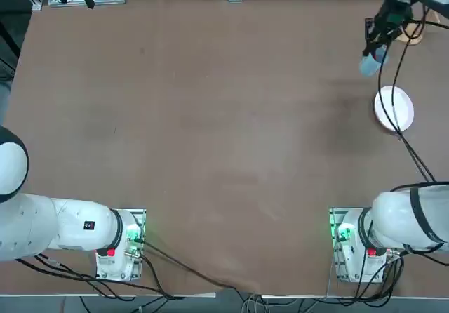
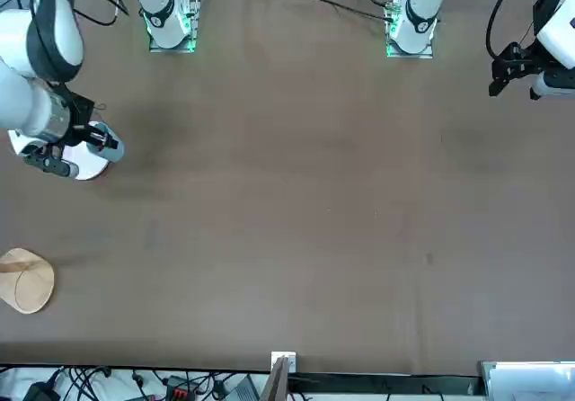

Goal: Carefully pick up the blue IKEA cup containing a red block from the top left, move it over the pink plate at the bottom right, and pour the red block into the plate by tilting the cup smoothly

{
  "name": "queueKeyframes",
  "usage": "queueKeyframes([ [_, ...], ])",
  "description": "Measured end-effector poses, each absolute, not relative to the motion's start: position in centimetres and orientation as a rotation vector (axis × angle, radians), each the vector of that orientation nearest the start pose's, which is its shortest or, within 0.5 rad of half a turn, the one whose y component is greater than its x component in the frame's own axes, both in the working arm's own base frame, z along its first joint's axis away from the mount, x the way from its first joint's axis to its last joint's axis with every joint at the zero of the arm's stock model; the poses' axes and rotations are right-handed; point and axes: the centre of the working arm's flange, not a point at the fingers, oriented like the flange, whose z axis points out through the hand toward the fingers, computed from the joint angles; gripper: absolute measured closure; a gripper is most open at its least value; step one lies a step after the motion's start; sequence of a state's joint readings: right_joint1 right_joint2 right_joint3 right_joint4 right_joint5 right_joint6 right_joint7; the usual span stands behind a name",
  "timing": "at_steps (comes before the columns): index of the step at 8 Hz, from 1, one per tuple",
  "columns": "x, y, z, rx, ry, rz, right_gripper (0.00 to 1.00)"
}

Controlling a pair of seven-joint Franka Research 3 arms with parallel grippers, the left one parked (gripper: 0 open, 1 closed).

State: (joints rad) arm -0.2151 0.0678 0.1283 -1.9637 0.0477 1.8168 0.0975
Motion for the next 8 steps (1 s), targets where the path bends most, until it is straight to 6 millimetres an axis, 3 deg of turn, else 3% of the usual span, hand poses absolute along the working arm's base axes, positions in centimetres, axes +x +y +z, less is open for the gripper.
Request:
queueKeyframes([
  [6,51.8,-14.5,40.4,-2.834,-0.093,0.247,0.98],
  [8,50.5,-17.8,39.6,-2.726,-0.141,0.195,0.98],
])
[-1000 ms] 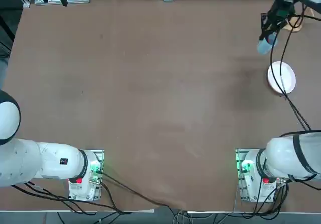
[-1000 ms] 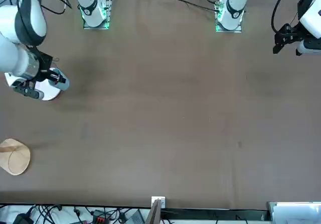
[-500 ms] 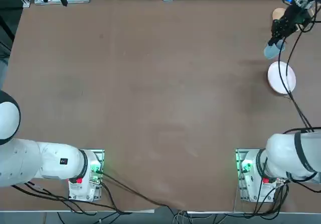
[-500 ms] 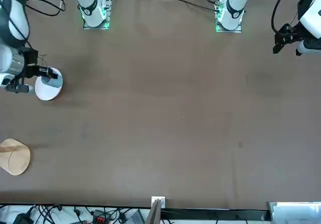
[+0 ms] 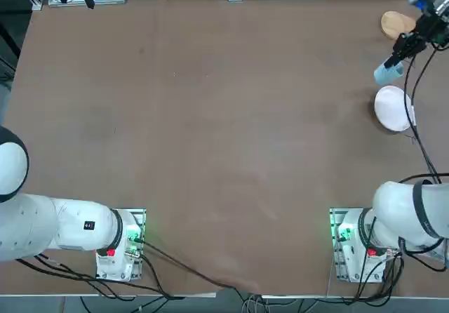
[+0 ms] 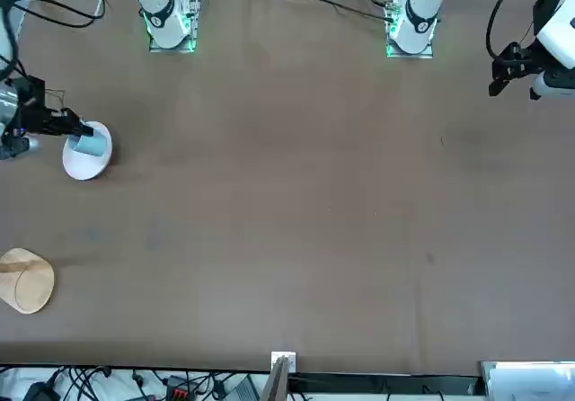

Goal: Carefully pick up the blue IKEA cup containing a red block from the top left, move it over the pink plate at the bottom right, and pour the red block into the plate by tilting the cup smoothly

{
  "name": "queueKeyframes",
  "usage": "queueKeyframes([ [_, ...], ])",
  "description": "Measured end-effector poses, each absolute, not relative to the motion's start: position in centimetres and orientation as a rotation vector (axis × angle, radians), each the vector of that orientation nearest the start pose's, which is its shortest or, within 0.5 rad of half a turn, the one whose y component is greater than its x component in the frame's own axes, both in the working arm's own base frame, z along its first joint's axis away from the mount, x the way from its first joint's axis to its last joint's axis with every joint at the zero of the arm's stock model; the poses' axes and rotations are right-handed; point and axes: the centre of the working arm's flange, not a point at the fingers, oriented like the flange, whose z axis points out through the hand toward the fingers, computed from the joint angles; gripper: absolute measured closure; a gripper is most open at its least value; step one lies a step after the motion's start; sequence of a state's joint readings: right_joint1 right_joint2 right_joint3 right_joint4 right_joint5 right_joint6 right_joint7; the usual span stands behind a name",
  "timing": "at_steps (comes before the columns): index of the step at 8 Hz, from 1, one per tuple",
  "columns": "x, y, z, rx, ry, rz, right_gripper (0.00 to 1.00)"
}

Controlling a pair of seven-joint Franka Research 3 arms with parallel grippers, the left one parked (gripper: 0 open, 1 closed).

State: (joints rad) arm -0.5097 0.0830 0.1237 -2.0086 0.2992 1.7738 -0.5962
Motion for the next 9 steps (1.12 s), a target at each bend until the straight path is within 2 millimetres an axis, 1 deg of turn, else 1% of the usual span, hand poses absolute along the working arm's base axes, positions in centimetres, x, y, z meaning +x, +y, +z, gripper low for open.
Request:
queueKeyframes([
  [2,49.5,-20.2,38.5,-2.651,-0.146,0.163,0.98],
  [3,49.0,-21.3,37.5,-2.61,-0.14,0.16,0.98],
  [6,46.8,-24.9,33.6,-2.47,-0.118,0.151,0.98],
  [8,45.4,-26.5,31.8,-2.374,-0.13,0.137,0.98],
  [9,44.9,-27.3,31.4,-2.326,-0.147,0.126,0.98],
])
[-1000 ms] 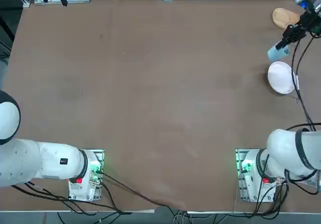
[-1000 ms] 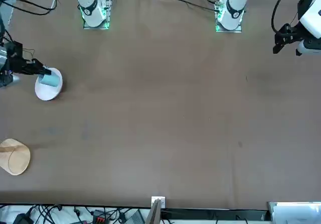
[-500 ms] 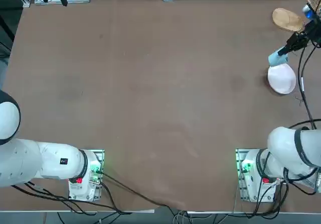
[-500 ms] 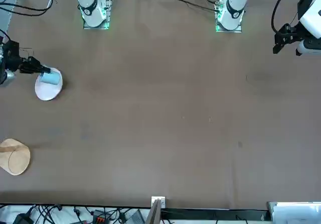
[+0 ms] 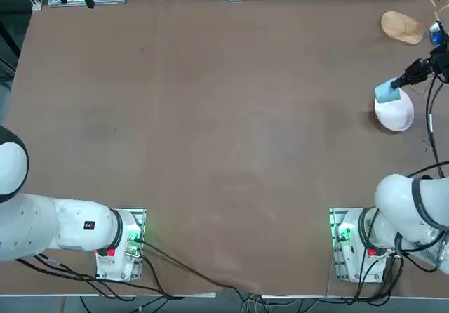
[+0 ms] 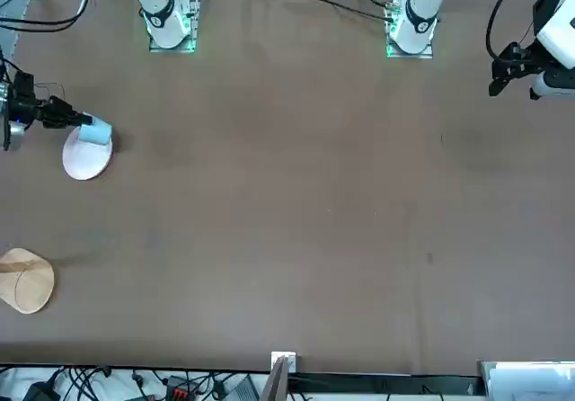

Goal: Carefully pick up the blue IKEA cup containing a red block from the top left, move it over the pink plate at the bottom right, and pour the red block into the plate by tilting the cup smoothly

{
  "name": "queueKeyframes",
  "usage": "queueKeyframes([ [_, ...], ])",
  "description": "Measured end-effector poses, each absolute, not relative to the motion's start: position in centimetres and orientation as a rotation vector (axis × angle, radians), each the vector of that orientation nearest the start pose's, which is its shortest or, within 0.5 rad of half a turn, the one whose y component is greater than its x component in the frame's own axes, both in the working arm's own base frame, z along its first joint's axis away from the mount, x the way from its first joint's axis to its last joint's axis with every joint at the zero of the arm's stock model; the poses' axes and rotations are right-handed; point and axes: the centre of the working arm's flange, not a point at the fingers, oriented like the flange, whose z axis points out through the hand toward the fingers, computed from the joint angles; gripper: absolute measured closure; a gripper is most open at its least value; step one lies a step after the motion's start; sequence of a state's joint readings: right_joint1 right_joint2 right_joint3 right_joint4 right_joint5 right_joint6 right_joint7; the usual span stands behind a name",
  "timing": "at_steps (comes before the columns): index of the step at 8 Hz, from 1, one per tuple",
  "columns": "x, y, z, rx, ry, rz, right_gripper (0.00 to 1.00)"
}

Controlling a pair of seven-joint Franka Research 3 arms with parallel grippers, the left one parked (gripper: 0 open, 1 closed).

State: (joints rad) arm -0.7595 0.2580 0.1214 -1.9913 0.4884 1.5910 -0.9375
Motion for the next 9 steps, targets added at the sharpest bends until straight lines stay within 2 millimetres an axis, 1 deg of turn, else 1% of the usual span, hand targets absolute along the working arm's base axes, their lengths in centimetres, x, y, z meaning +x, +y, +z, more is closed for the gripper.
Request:
queueKeyframes([
  [3,43.4,-30.2,31.0,-2.219,-0.197,0.085,0.98],
  [5,42.6,-31.6,29.5,-2.164,-0.226,0.049,0.98],
  [7,42.4,-32.5,27.7,-2.128,-0.251,0.029,0.98],
  [9,42.2,-33.3,26.8,-2.071,-0.268,0.008,0.98],
])
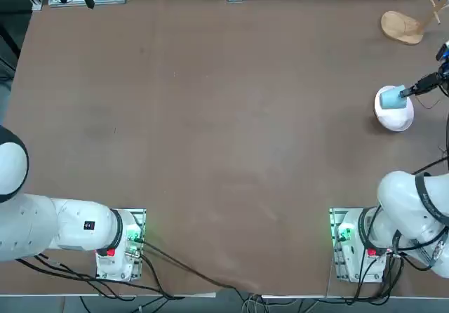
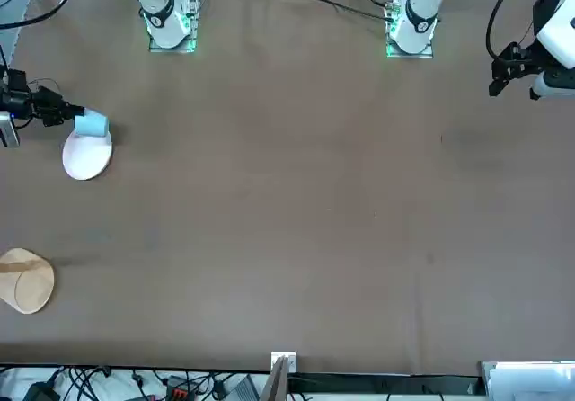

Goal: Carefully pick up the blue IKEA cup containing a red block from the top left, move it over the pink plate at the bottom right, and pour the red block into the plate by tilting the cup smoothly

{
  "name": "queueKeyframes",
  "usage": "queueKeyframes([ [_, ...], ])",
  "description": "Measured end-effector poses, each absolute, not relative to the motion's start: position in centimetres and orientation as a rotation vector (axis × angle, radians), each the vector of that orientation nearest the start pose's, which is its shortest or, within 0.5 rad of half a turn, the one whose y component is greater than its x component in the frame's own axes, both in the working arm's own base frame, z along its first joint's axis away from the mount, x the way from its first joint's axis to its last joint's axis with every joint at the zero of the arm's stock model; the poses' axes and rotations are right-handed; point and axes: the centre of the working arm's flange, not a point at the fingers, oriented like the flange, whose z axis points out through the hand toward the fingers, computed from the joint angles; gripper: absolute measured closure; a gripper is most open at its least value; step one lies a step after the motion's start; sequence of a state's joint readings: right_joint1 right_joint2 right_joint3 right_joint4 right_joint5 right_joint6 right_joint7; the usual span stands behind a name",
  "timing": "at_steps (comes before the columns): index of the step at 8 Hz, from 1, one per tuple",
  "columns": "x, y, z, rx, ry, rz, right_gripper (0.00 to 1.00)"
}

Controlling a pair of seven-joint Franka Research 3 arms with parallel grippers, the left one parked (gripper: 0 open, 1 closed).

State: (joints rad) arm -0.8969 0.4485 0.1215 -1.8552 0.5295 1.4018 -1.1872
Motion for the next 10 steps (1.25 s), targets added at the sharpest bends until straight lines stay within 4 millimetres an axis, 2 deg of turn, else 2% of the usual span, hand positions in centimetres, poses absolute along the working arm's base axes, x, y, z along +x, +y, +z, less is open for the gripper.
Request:
queueKeyframes([
  [4,41.1,-35.5,25.7,-1.976,-0.286,-0.051,0.98],
  [10,40.0,-36.9,22.6,-1.811,-0.279,-0.135,0.98],
])
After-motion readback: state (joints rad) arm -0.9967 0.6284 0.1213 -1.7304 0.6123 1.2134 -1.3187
